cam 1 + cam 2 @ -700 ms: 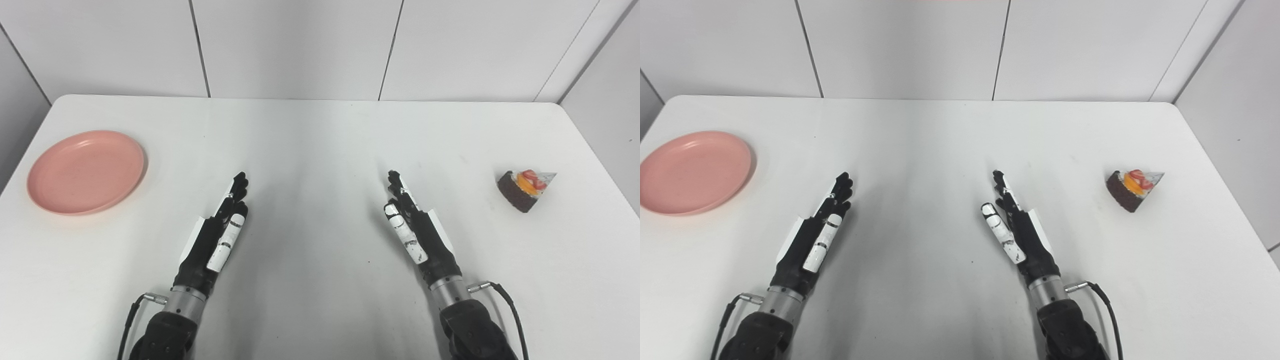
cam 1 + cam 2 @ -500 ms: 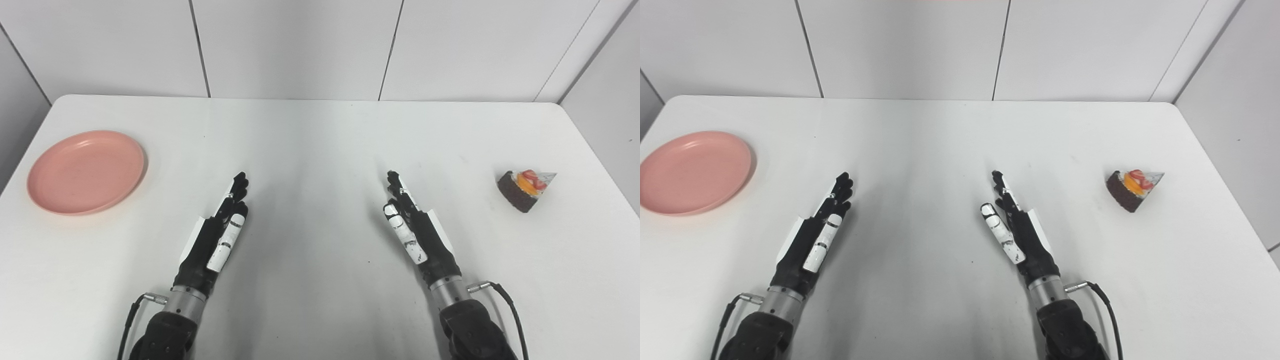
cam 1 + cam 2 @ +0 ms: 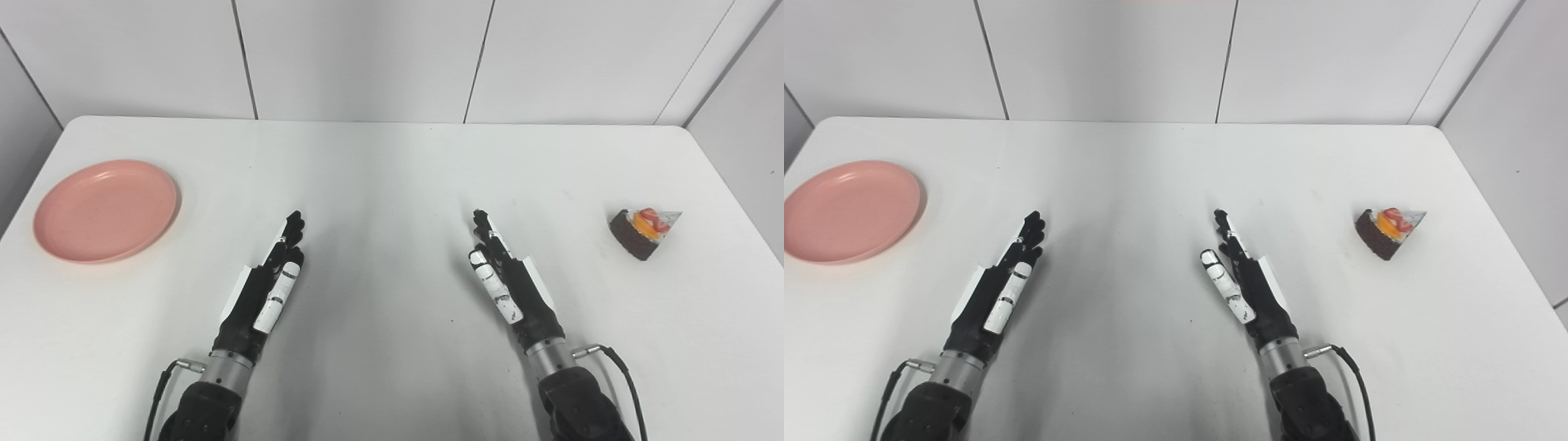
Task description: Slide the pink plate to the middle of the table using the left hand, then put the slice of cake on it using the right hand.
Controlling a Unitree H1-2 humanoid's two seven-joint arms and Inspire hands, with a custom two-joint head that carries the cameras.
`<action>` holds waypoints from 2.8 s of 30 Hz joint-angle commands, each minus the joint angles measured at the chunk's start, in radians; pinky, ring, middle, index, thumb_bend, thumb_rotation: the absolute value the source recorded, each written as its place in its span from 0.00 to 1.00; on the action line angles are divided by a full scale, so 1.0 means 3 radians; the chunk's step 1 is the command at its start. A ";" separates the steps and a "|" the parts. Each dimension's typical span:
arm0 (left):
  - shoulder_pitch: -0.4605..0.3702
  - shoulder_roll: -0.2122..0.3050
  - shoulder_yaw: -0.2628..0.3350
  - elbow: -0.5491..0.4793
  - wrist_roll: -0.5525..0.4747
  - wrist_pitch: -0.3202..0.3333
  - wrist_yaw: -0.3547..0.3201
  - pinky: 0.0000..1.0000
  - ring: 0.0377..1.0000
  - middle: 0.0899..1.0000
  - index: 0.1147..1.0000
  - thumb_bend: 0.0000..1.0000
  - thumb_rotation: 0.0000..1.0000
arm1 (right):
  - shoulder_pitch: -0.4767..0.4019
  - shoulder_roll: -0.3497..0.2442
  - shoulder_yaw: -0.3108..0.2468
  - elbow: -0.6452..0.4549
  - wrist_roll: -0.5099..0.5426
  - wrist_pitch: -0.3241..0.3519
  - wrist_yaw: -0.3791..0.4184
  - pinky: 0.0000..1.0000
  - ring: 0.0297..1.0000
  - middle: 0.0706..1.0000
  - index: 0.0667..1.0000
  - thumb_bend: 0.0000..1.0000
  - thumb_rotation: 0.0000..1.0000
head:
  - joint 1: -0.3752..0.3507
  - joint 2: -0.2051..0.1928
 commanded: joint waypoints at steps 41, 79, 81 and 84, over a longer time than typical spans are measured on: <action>-0.0181 -0.0426 -0.0292 0.0826 0.0558 -0.0172 0.0334 0.96 0.98 0.99 0.99 0.45 1.00 | -0.0122 -0.0289 -0.0132 0.0554 0.0322 -0.0248 0.0310 1.00 1.00 1.00 1.00 0.30 1.00 | 0.1478 -0.0835; -0.1225 -0.0034 0.0861 -0.0611 -0.0385 0.0438 0.0379 0.91 0.91 0.92 0.89 0.46 0.98 | -0.0190 -0.0318 -0.0123 0.0717 0.0290 -0.0421 0.0362 1.00 1.00 1.00 1.00 0.31 1.00 | 0.1483 -0.0707; -0.1233 -0.0009 0.0969 -0.0682 -0.0402 0.0464 0.0437 0.92 0.91 0.92 0.89 0.44 0.99 | -0.0190 -0.0332 -0.0129 0.0712 0.0290 -0.0405 0.0366 1.00 1.00 1.00 1.00 0.31 1.00 | 0.1522 -0.0704; -0.1236 0.0041 0.1100 -0.0797 -0.0405 0.0520 0.0522 0.91 0.90 0.92 0.89 0.43 1.00 | -0.0190 -0.0346 -0.0133 0.0703 0.0270 -0.0407 0.0355 1.00 1.00 1.00 1.00 0.31 1.00 | 0.1551 -0.0701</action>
